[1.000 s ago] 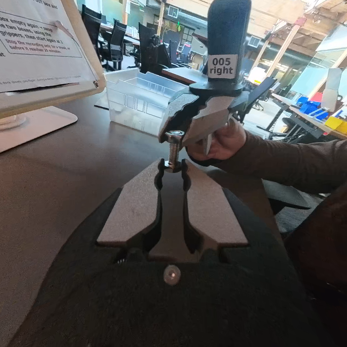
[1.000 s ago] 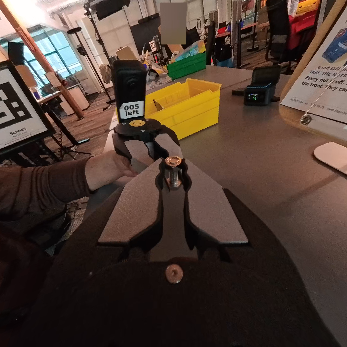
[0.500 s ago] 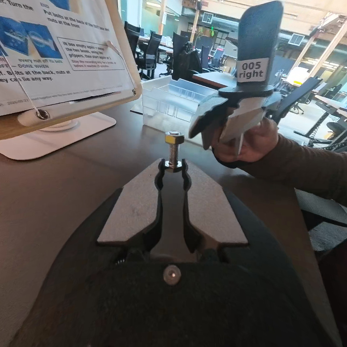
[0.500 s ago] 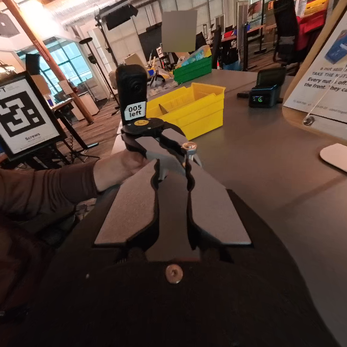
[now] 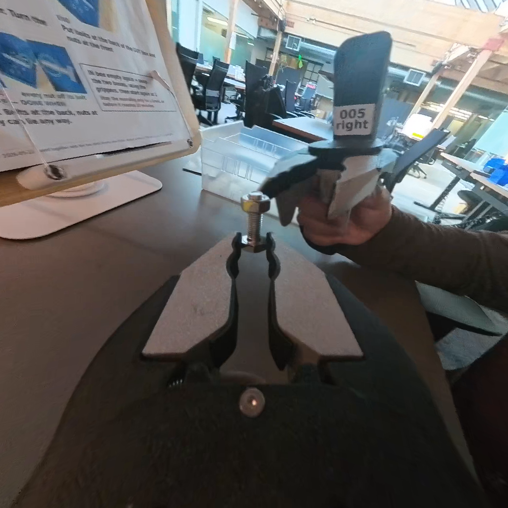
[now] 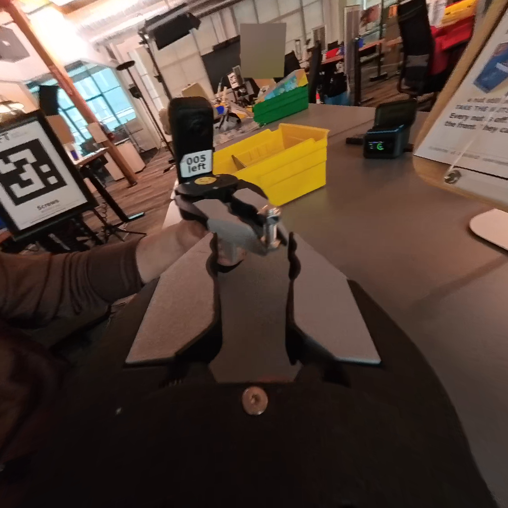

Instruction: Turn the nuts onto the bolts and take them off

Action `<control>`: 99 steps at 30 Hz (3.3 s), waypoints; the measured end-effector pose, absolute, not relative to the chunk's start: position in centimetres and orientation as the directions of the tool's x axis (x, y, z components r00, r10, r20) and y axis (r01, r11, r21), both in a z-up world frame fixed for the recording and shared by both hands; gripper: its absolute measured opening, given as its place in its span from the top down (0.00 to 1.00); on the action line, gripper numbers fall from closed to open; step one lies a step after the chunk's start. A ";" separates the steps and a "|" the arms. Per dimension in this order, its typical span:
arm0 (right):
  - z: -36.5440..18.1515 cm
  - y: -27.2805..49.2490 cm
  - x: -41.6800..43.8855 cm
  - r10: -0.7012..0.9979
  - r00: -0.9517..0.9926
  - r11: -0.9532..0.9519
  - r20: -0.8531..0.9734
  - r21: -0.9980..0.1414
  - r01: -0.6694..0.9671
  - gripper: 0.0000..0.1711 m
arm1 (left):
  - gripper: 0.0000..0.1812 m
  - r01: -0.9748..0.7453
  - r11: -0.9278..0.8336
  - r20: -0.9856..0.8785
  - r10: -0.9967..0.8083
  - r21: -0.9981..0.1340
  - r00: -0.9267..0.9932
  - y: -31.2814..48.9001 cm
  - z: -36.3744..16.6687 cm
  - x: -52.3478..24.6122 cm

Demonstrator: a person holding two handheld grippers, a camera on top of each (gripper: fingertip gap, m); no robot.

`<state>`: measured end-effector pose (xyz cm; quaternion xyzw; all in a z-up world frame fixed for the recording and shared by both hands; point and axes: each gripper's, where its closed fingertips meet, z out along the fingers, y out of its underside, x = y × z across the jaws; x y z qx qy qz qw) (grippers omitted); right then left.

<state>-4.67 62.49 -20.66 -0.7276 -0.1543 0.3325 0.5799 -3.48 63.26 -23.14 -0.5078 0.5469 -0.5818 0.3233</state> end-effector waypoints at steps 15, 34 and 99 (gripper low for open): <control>-19.4 62.0 -4.2 0.642 0.671 -0.270 -0.372 -0.928 -0.255 0.79 | 0.91 -0.136 -0.173 0.205 -0.939 -0.975 -0.277 63.6 -22.2 -3.9; -21.7 62.8 -4.4 0.586 0.735 -0.326 -0.340 -0.930 -0.170 0.81 | 0.91 -0.232 -0.052 0.118 -0.953 -0.971 -0.279 61.7 -24.8 -2.8; -13.8 55.7 0.1 0.512 0.832 -0.341 -0.215 -0.939 -0.033 0.82 | 0.90 -0.325 -0.037 0.086 -0.986 -0.945 -0.140 64.5 -27.2 -2.6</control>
